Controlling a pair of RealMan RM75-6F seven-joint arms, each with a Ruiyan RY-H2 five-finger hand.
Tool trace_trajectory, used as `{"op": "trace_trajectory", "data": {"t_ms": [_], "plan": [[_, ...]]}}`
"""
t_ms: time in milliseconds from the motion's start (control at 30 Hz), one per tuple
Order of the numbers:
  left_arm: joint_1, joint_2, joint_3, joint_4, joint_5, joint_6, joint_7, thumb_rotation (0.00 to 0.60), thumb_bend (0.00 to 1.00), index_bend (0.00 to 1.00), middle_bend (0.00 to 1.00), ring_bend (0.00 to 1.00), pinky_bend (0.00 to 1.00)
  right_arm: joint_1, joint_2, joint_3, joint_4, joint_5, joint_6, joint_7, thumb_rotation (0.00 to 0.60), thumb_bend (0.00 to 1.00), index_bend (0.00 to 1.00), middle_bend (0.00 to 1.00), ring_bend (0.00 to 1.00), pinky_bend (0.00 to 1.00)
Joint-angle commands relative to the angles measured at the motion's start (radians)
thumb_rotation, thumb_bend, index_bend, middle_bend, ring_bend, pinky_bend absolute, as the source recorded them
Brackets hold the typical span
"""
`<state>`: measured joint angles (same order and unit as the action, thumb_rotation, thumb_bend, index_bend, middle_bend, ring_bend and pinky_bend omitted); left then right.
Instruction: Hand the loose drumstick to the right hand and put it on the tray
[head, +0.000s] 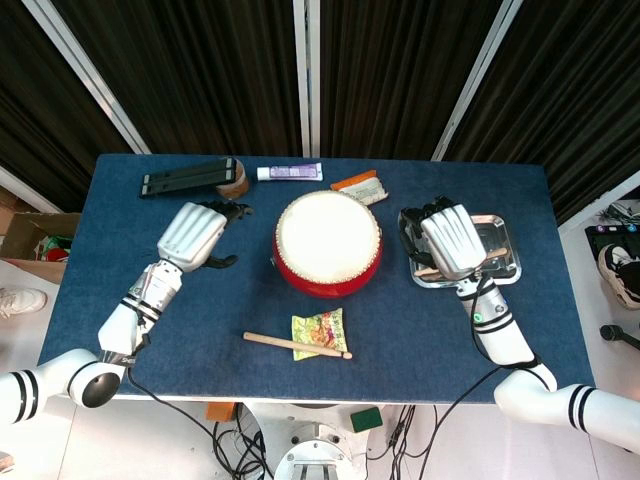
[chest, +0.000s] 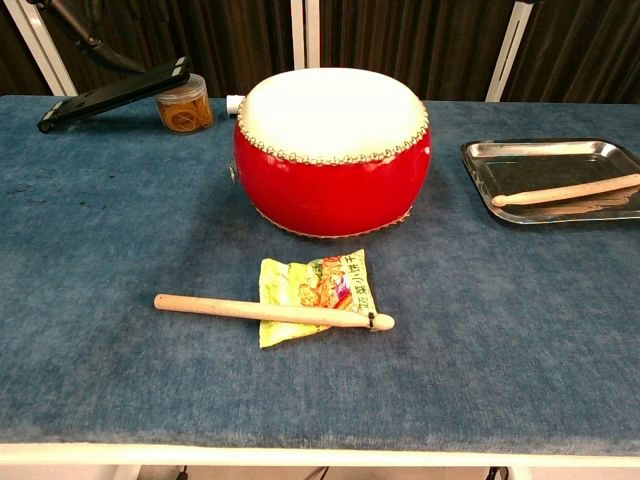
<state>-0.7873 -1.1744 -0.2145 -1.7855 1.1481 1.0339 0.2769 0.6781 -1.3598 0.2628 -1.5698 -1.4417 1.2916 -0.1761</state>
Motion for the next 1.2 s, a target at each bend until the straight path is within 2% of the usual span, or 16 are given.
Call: {"op": "trace_trajectory", "data": {"t_ms": [33, 333, 600, 733, 833, 1000, 1200], "plan": [[0.002, 0.002, 0.002, -0.003, 0.005, 0.003, 0.003, 0.6, 0.15, 0.28, 0.35, 0.37, 0.52, -0.001, 0.003, 0.001, 0.002, -0.001, -0.002, 0.006, 0.6, 0.6, 0.95, 0.72, 0.67, 0.56], [0.034, 0.013, 0.055, -0.027, 0.074, 0.023, 0.034, 0.6, 0.2, 0.32, 0.36, 0.37, 0.51, -0.017, 0.026, -0.006, 0.005, 0.003, -0.008, 0.02, 0.6, 0.6, 0.93, 0.71, 0.66, 0.56], [0.11, -0.011, 0.177, -0.05, 0.242, 0.075, 0.063, 0.6, 0.21, 0.35, 0.37, 0.37, 0.51, -0.044, 0.064, -0.009, -0.003, 0.006, 0.002, 0.055, 0.6, 0.58, 0.85, 0.68, 0.65, 0.54], [0.146, -0.063, 0.247, -0.03, 0.309, 0.073, 0.08, 0.6, 0.21, 0.37, 0.37, 0.37, 0.51, -0.057, 0.087, -0.022, -0.012, 0.019, -0.02, 0.065, 0.6, 0.46, 0.72, 0.62, 0.6, 0.51], [0.162, -0.12, 0.278, 0.002, 0.338, 0.064, 0.092, 0.6, 0.22, 0.38, 0.37, 0.37, 0.51, -0.065, 0.096, -0.028, -0.015, 0.026, -0.027, 0.071, 0.6, 0.36, 0.63, 0.6, 0.59, 0.5], [0.18, -0.226, 0.3, 0.074, 0.336, 0.034, 0.13, 0.6, 0.25, 0.41, 0.38, 0.37, 0.51, -0.081, 0.094, -0.036, -0.002, 0.029, -0.024, 0.095, 0.6, 0.34, 0.61, 0.59, 0.59, 0.5], [0.204, -0.33, 0.301, 0.14, 0.331, 0.04, 0.185, 0.6, 0.25, 0.43, 0.4, 0.37, 0.52, -0.091, 0.093, -0.038, 0.013, 0.03, -0.022, 0.112, 0.6, 0.33, 0.61, 0.59, 0.59, 0.49]]}}
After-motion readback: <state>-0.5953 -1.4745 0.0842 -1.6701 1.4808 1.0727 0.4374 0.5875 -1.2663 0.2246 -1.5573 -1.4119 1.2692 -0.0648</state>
